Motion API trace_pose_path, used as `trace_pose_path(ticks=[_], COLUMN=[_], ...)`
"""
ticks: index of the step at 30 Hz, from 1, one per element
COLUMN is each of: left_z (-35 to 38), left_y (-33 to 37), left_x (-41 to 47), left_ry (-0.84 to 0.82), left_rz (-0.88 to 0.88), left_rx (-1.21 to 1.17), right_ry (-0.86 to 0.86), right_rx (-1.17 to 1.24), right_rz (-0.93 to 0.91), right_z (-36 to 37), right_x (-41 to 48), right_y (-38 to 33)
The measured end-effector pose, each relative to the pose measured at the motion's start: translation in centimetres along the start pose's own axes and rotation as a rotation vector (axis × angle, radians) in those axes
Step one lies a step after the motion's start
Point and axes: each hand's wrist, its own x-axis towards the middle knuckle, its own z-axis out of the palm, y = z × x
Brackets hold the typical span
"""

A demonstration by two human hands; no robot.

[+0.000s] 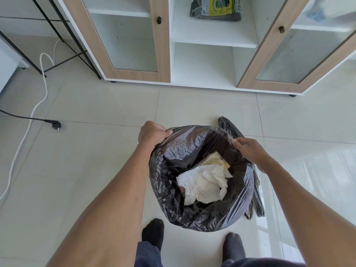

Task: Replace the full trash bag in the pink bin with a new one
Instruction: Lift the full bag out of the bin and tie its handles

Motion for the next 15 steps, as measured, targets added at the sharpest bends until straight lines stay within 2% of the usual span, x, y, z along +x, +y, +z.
trace_pose_path(ticks=[7,11,15], left_z=[0.6,0.6,0.6], left_y=[1.4,1.9,1.6], left_x=[-1.7,-1.5,-0.9], left_ry=[0.178,0.065,-0.067], left_rz=[0.183,0.186,0.139], left_rx=[0.17,0.059,0.064], right_ry=[0.043,0.086,0.102], right_rx=[-0.044,-0.048,-0.07], right_rz=[-0.039,-0.057,-0.079], right_z=[0.3,0.3,0.3], right_x=[0.5,0.6,0.6], right_y=[0.3,0.5,0.5])
